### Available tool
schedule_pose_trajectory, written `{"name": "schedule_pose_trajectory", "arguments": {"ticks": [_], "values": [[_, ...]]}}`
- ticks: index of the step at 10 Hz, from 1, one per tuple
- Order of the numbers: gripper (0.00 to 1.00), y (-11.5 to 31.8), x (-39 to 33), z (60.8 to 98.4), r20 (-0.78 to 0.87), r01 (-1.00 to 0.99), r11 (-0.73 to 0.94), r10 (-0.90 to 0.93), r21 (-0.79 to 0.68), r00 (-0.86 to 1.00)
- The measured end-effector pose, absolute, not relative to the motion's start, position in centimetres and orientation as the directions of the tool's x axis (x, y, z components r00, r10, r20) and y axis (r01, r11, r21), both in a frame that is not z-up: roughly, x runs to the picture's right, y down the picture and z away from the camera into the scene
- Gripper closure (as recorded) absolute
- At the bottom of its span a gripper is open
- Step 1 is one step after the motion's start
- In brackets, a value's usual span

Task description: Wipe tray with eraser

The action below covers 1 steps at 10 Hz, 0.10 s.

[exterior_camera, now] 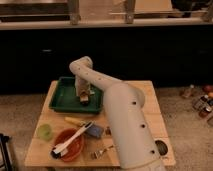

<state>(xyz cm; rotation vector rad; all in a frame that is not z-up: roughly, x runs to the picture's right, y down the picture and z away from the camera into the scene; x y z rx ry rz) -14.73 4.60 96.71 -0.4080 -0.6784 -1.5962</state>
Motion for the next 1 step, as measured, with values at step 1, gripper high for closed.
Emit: {"name": "schedule_pose_trajectory", "arguments": {"ticks": [1], "values": [[0.96, 5.26, -14.9, 96.22, 0.624, 0.976, -0.036, -0.763, 0.217, -0.167]]}}
